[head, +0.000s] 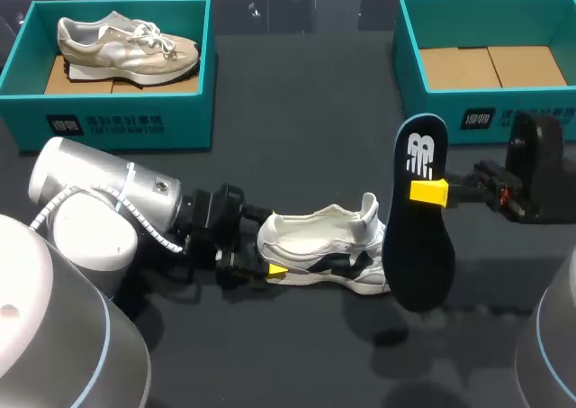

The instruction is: Take the shoe out of the shoebox, open the shoe tongue, remove and reinsert the insole, then place the shoe into the shoebox

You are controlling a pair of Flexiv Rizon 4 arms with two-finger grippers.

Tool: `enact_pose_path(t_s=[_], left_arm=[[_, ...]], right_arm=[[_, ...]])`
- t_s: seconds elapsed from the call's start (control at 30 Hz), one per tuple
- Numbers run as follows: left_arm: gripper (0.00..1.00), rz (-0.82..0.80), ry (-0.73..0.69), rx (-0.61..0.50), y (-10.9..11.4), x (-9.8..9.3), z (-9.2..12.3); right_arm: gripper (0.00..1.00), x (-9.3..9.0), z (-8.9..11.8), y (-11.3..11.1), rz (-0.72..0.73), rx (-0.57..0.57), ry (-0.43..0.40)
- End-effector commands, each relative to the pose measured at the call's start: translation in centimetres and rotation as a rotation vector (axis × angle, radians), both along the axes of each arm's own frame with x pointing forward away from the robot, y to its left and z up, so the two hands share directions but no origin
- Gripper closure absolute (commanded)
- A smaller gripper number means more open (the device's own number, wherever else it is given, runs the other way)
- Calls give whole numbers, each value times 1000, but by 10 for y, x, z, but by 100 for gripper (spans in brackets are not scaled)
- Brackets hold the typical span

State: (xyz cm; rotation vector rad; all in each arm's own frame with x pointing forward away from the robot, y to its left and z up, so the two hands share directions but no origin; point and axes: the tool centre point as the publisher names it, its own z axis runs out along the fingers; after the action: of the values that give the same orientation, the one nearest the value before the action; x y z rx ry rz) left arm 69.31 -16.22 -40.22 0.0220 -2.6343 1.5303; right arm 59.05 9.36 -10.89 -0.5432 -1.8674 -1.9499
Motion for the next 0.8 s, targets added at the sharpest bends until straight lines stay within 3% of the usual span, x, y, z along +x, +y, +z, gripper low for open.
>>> enact_pose_path(t_s=[0.03,0.3,0.6,0.7,0.8], left_arm=[[0,-3,0,22,2,-1,3],[0,-18,1,25,2,-1,5],[0,16,44,234,17,1,30],[0,14,66,373,22,-1,42],[0,29,33,390,25,-3,48]], right_arm=[[100,-1,0,1,-3,-2,1],[100,-1,0,1,-3,-2,1],[100,-1,0,1,-3,-2,1],[100,-1,0,1,-3,-2,1],[100,-1,0,1,-3,-2,1]])
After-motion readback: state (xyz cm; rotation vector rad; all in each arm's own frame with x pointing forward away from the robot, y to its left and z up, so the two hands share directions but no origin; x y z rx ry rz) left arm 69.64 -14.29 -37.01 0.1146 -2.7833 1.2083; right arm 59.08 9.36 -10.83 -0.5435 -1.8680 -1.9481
